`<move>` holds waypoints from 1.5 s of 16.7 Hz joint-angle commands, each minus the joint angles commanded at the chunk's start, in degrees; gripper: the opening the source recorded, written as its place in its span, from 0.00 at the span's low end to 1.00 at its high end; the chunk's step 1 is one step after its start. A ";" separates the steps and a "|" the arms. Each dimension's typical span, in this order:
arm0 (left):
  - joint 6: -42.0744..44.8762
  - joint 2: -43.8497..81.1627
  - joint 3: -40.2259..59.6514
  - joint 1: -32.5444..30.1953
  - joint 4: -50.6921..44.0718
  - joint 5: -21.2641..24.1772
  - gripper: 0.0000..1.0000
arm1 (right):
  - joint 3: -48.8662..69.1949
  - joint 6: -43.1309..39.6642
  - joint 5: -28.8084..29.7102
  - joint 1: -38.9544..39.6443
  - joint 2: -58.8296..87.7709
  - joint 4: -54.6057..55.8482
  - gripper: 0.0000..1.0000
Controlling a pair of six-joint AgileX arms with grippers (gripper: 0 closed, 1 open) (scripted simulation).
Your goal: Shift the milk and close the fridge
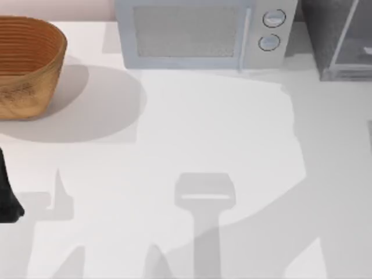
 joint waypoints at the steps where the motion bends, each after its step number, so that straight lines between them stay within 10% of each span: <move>1: 0.00 0.00 0.00 0.00 0.00 0.00 1.00 | 0.00 0.00 0.00 0.00 0.00 0.00 0.00; 10: 0.00 0.00 0.00 0.00 0.00 0.00 1.00 | 0.00 0.00 0.00 0.00 0.00 0.00 0.00; 23: 0.00 0.00 0.00 0.00 0.00 0.00 1.00 | 0.00 0.00 0.00 0.00 0.00 0.00 0.98; 25: 0.00 0.00 0.00 0.00 0.00 0.00 1.00 | 0.00 0.00 0.00 0.00 0.00 0.00 1.00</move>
